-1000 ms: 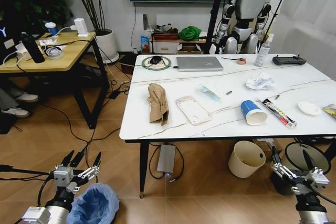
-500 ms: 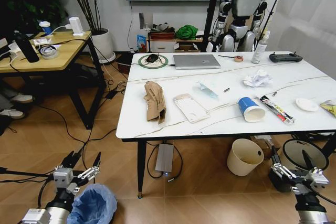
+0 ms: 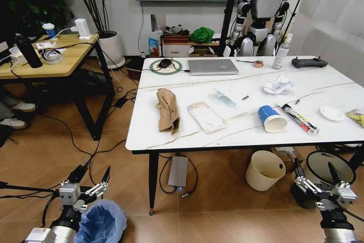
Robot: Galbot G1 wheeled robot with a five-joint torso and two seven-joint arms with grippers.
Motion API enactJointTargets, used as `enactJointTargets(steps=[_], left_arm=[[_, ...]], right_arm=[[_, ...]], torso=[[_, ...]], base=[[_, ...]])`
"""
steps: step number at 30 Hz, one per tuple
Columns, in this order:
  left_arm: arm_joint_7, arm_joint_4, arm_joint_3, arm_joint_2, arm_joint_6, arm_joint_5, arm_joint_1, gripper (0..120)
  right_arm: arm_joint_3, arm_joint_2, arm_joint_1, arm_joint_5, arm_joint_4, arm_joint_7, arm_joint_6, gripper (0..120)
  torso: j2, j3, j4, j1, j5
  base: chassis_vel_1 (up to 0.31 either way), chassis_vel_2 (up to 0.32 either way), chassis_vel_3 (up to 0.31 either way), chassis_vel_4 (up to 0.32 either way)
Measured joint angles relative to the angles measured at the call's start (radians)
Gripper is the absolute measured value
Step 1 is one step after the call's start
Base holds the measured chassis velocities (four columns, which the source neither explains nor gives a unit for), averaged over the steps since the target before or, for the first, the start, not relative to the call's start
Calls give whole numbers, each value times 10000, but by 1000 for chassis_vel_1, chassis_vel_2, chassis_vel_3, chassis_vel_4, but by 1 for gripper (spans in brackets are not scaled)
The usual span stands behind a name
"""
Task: Pick up the trash bin and place the trash from the table into it.
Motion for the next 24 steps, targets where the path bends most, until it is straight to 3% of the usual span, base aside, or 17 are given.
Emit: enactJointTargets(steps=[24], left_arm=[[5, 89, 56, -6, 36, 20, -74, 100]], right_arm=[[7, -5, 80, 31, -105, 14, 4, 100]], torso=[[-1118, -627, 0, -489, 0]], base=[[0, 0, 0, 0]])
